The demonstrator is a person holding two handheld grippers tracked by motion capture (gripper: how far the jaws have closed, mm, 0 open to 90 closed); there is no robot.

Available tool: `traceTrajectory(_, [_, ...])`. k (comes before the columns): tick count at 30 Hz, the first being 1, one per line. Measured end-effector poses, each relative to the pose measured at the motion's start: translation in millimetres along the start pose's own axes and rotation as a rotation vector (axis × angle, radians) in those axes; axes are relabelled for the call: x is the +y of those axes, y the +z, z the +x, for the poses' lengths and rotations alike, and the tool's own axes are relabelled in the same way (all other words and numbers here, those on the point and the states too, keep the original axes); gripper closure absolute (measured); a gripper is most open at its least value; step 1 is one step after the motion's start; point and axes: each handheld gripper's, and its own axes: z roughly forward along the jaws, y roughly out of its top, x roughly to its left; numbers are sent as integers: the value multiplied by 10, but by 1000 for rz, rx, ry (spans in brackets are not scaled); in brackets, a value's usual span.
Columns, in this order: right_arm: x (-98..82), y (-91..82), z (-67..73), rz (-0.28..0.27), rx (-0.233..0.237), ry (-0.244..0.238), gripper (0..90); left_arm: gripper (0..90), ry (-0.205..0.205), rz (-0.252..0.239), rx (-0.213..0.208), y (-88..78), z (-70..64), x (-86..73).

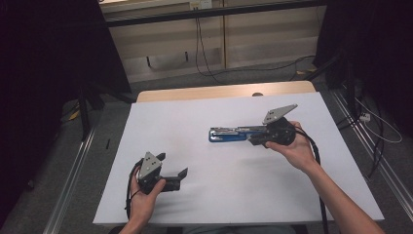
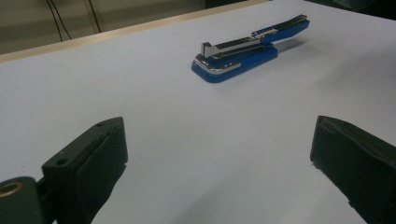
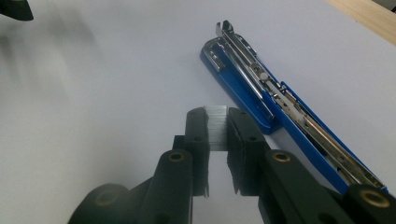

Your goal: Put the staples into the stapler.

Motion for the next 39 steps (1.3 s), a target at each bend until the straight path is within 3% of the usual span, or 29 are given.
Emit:
traceTrajectory(17, [238,124,-104,-24,1,-7,792,42,-4,6,-7,6,4,-2])
traceTrajectory(39, [485,454,-177,3,14,-30,793,41,1,12,-18,11,-5,-6])
